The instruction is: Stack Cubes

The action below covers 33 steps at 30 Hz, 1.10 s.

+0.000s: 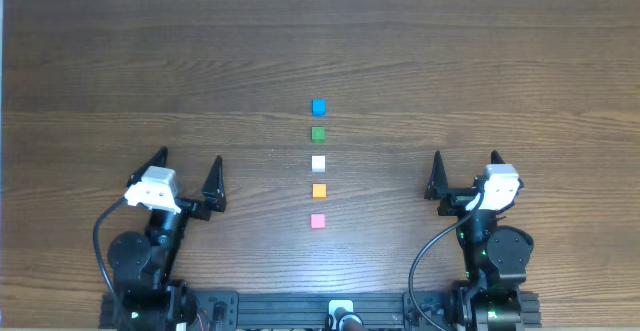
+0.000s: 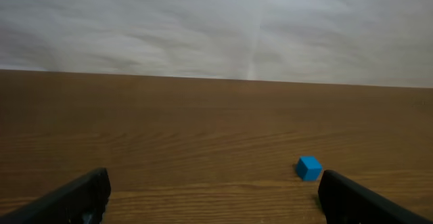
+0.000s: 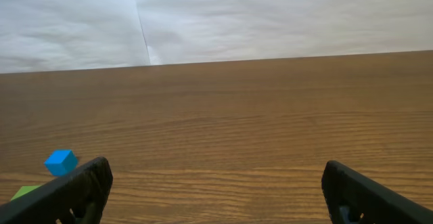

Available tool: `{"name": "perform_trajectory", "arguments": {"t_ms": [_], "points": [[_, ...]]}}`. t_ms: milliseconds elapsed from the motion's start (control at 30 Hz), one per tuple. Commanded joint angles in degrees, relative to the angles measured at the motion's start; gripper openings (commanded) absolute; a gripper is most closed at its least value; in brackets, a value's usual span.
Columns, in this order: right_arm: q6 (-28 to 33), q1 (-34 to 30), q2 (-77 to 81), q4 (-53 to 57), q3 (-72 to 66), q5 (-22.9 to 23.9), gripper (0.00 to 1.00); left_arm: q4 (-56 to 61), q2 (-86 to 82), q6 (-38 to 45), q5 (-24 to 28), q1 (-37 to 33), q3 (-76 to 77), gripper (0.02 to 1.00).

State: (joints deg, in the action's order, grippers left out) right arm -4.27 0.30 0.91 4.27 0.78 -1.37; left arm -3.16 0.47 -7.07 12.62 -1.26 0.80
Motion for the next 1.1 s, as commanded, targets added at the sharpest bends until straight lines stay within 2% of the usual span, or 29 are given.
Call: {"name": "perform_trajectory", "arguments": {"t_ms": [33, 167, 467, 567, 733, 900, 1033, 1100], "points": [[0.09, -0.26, -0.59, -0.02, -0.48, 0.66, 0.991, 0.59, -0.09, -2.25, -1.14, -0.15, -0.02, 0.998], [0.09, -0.26, -0.59, 0.0, -0.48, 0.66, 0.993, -1.2, -0.09, -5.46, -1.14, -0.15, 3.32, 1.0], [0.09, -0.26, -0.59, 0.0, -0.48, 0.66, 0.991, -11.67, 1.97, -5.6, -0.61, -0.09, 20.9, 1.0], [0.09, -0.26, -0.59, -0.02, -0.48, 0.66, 0.993, -12.72, 8.98, -6.38, 3.17, -0.09, 27.15, 0.998], [0.09, -0.26, -0.59, -0.02, -0.48, 0.66, 0.991, -22.01, 25.81, -15.52, 8.66, -0.09, 42.38, 0.998], [0.09, -0.26, -0.59, 0.0, -0.48, 0.66, 0.993, -33.31, 41.18, -18.6, 19.17, 0.28, 56.89, 0.996], [0.09, -0.26, -0.59, 0.0, -0.48, 0.66, 0.993, -38.07, 50.53, -21.97, 19.37, 4.59, 62.75, 0.996], [0.07, -0.26, -0.59, 0.0, -0.48, 0.66, 0.991, -38.69, 54.27, -24.17, 16.85, 8.68, 63.78, 0.998]]}}
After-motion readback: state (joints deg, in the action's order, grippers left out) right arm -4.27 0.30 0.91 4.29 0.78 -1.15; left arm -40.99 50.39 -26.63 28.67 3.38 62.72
